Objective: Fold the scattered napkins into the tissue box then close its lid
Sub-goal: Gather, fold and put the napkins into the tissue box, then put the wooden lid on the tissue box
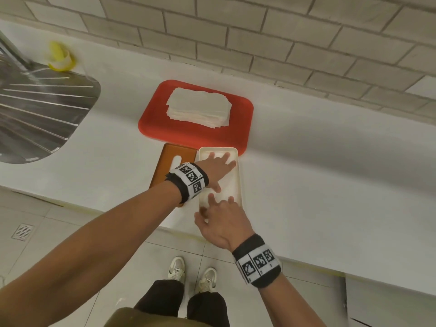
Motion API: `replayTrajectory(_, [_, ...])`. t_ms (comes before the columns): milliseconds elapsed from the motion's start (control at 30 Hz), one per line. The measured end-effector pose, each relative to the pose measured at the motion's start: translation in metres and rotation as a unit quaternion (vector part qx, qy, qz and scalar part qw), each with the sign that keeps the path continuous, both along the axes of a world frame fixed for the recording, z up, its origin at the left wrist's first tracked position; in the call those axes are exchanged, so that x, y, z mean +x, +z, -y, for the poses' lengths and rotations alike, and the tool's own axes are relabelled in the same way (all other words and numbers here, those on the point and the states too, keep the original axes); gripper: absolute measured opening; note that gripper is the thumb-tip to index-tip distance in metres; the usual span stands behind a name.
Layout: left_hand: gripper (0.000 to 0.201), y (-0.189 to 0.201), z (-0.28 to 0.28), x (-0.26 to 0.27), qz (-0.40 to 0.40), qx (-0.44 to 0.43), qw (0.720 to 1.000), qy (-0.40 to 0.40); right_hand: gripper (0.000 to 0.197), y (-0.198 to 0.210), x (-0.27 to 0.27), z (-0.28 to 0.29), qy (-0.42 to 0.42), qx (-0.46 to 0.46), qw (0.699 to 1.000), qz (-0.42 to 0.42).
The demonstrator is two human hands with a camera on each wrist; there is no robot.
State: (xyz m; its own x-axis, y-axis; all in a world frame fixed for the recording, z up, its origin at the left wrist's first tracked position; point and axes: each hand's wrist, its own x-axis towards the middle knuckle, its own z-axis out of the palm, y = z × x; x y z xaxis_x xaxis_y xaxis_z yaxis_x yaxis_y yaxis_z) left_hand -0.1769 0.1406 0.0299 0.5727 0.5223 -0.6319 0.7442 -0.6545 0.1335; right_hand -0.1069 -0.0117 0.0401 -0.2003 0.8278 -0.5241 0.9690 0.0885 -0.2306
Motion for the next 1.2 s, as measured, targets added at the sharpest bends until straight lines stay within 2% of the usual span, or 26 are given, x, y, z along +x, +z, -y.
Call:
replayTrajectory(133, [0.101, -0.001, -0.003, -0.014, 0.057, -0.018, 0.998, 0.021, 0.044, 0.024, 0.017, -0.01, -0.045, 0.055, 0.997, -0.015])
replayTrajectory(233, [0.091, 0.005, -0.008, -0.015, 0.06, 0.01, 0.998, -0.003, 0.018, 0.018, 0.027, -0.032, -0.049, 0.147, 0.988, -0.004])
replayTrajectory(300, [0.083, 0.007, -0.015, -0.022, 0.094, 0.015, 0.995, -0.01, 0.046, 0.011, 0.031, -0.043, -0.026, 0.136, 0.99, -0.014])
replayTrajectory(333, [0.073, 0.008, -0.018, -0.029, 0.125, 0.018, 0.992, 0.001, 0.059, 0.008, 0.033, -0.046, -0.018, 0.124, 0.992, -0.018])
replayTrajectory(400, [0.046, 0.01, -0.023, -0.051, 0.228, 0.052, 0.969, 0.08, 0.079, 0.003, 0.038, -0.055, -0.002, 0.109, 0.994, -0.008])
replayTrajectory(467, [0.029, 0.004, -0.021, -0.077, 0.339, 0.133, 0.906, 0.217, 0.096, 0.0, 0.04, -0.063, 0.017, 0.074, 0.997, 0.01])
replayTrajectory(500, [0.025, -0.003, -0.019, -0.09, 0.355, 0.179, 0.872, 0.287, 0.104, 0.001, 0.04, -0.068, 0.022, 0.051, 0.998, 0.017])
replayTrajectory(533, [0.02, -0.011, -0.017, -0.102, 0.33, 0.207, 0.853, 0.346, 0.111, 0.002, 0.039, -0.073, 0.028, 0.033, 0.999, 0.024])
replayTrajectory(567, [0.021, -0.022, -0.015, -0.112, 0.277, 0.211, 0.852, 0.391, 0.115, 0.002, 0.037, -0.077, 0.035, 0.021, 0.999, 0.028])
replayTrajectory(633, [0.043, -0.044, -0.011, -0.131, 0.135, 0.162, 0.868, 0.449, 0.12, -0.001, 0.033, -0.083, 0.043, 0.011, 0.998, 0.038])
replayTrajectory(700, [0.062, -0.061, -0.008, -0.144, 0.064, 0.119, 0.875, 0.466, 0.122, -0.004, 0.03, -0.087, 0.043, 0.007, 0.998, 0.043])
replayTrajectory(867, [0.068, -0.074, -0.013, -0.144, 0.069, 0.101, 0.873, 0.471, 0.121, -0.006, 0.03, -0.087, 0.033, 0.017, 0.999, 0.025])
replayTrajectory(1000, [0.084, -0.075, -0.008, -0.143, 0.056, 0.101, 0.864, 0.491, 0.134, -0.011, 0.034, -0.08, 0.005, 0.053, 0.999, 0.003])
replayTrajectory(1067, [0.084, -0.071, -0.001, -0.142, 0.057, 0.122, 0.866, 0.482, 0.138, -0.013, 0.036, -0.077, -0.007, 0.054, 0.998, -0.006])
replayTrajectory(1200, [0.087, -0.056, 0.009, -0.143, 0.11, 0.136, 0.855, 0.488, 0.139, -0.013, 0.038, -0.072, 0.001, 0.062, 0.998, 0.009])
